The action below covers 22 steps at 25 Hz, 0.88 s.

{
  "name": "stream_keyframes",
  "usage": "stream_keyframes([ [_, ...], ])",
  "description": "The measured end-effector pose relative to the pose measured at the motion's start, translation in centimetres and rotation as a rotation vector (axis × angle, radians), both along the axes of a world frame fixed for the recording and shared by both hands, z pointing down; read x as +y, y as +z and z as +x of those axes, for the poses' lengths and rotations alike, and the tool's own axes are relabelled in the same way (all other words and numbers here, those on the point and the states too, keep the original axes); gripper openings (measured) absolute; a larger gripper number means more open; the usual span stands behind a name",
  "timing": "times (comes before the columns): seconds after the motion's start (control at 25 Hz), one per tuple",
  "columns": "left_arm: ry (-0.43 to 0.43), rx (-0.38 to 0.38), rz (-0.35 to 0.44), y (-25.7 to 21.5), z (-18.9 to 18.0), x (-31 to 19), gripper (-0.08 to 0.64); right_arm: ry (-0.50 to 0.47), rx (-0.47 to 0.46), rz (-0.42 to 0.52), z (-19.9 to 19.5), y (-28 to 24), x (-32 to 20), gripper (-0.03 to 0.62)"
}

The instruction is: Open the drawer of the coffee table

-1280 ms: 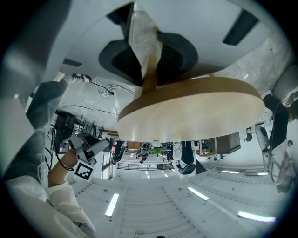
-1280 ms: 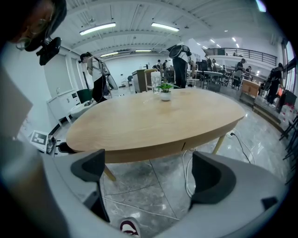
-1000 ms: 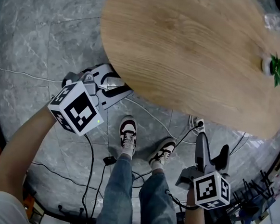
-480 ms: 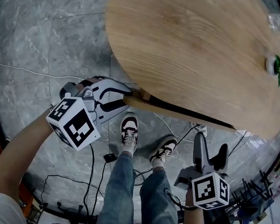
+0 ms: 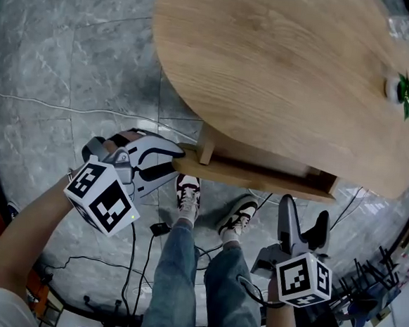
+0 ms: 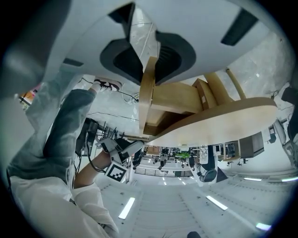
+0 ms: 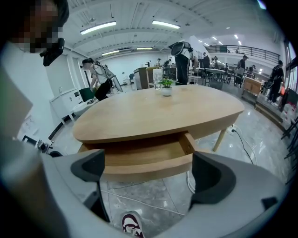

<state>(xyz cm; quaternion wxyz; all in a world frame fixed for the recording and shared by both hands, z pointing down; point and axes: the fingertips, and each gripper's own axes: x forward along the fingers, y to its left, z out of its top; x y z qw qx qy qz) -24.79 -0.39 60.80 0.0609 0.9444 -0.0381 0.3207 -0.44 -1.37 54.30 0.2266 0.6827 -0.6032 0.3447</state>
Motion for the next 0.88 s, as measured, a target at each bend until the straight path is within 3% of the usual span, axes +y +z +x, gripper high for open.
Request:
stream_keyframes([
  [0.88,0.038,-0.007,-0.037,-0.7,-0.2,6.6,0.074,0.005,0.002,0.000,-0.1,-0.6,3.2,0.588],
])
